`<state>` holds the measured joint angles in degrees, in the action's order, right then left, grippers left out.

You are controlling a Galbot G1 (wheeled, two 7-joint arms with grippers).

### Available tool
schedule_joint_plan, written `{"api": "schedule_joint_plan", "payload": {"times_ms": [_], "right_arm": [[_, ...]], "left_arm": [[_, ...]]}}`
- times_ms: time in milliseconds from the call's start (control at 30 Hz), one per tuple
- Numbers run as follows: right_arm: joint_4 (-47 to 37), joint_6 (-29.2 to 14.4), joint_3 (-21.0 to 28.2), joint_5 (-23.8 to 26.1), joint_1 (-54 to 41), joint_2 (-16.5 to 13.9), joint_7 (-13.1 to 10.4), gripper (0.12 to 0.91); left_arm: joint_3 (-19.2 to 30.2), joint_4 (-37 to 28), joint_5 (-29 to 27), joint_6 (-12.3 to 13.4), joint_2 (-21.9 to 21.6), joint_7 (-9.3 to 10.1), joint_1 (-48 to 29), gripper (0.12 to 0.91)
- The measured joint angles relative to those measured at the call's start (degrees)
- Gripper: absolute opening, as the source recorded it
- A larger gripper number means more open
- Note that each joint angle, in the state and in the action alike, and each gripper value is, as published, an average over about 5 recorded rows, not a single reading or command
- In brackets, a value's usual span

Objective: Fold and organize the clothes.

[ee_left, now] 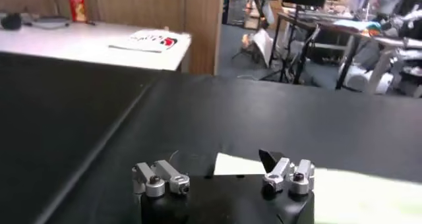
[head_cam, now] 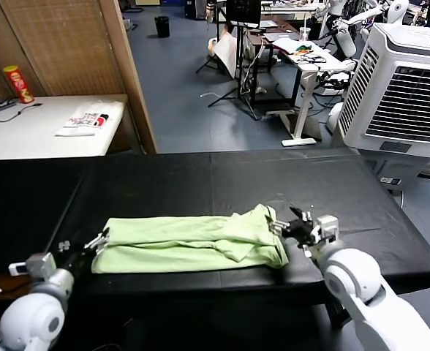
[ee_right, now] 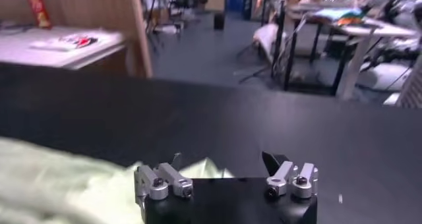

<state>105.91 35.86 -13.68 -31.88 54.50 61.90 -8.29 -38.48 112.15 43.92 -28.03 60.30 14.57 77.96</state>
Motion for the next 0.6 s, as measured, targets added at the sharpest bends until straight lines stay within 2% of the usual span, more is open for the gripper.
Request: {"api": "schedule_joint_plan", "payload": {"times_ms": [200,300,400,600], "right_arm": [[-6.28,0.00,1.68,3.09,-2.50,3.89,1.68,0.773],[-8.26,-0.12,2.11,3.67,-3.14,5.05,2.44,0.686],[-9.64,-0.35,2.39,4.08,-3.69,5.82,2.79,0.549],[-11.20,-2.65,2.47,5.35,-3.83,7.06,2.17,0.225]], "left_arm": [[2.07,-5.69,0.47,-0.53,0.48,-1.61,-3.80,0.798],[2.33,-7.07,0.47,-0.44,0.58,-1.98,-4.19,0.787],[2.38,-7.81,0.47,-0.26,0.62,-2.04,-4.36,0.698],[2.41,-8.83,0.63,0.55,0.92,-2.56,-5.10,0.373]]}}
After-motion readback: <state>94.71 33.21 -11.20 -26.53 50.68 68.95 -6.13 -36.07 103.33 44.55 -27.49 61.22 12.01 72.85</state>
